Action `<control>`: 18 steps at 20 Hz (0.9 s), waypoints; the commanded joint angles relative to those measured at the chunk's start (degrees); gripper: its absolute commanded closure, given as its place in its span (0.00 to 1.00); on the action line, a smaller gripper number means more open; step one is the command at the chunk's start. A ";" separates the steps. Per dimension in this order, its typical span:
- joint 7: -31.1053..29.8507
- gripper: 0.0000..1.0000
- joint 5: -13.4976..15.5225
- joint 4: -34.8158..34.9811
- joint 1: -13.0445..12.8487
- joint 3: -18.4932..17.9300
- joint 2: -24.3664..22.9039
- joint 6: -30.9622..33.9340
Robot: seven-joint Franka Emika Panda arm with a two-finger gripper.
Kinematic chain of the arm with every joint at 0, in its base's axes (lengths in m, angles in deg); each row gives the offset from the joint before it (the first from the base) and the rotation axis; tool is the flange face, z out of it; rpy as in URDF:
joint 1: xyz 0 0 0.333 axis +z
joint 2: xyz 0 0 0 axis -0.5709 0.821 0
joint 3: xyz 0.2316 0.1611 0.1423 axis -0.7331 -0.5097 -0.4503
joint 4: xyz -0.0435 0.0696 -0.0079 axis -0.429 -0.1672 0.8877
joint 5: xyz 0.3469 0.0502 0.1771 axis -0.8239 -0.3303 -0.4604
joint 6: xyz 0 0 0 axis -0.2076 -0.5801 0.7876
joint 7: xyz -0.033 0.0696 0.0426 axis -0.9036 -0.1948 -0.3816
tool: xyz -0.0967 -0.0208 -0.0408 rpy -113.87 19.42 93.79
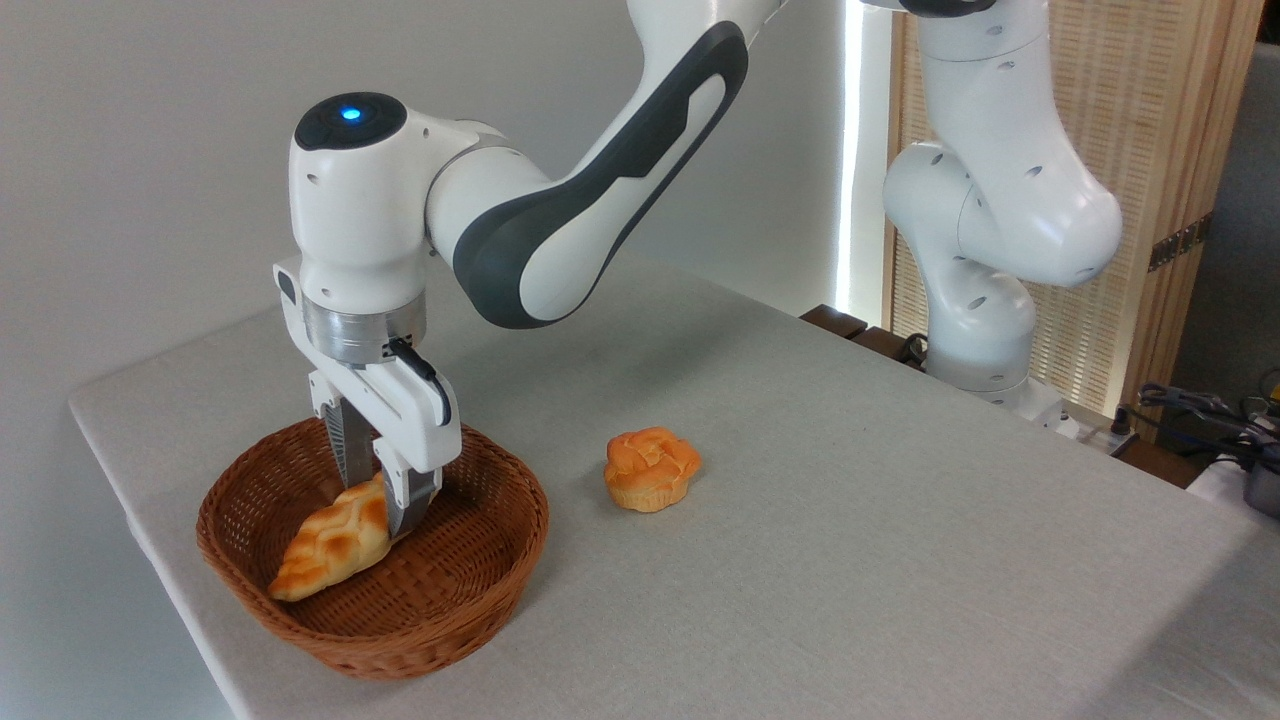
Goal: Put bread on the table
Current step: 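Close the gripper on the long bread roll inside the basket, then lift the bread roll out of the basket and carry it toward the orange bun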
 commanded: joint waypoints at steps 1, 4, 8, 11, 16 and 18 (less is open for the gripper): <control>0.98 0.85 0.91 0.10 0.50 0.27 -0.53 -1.08; 0.89 0.85 1.09 0.01 0.50 0.19 -0.79 -0.91; 0.80 0.85 1.26 -0.42 0.59 0.01 -1.49 0.23; 0.98 0.85 2.05 -2.79 0.76 -0.43 -3.51 6.10; 1.77 0.85 2.67 -2.10 1.29 -0.95 -8.87 13.50; 2.91 0.85 3.19 -0.17 1.20 -1.92 -12.81 15.95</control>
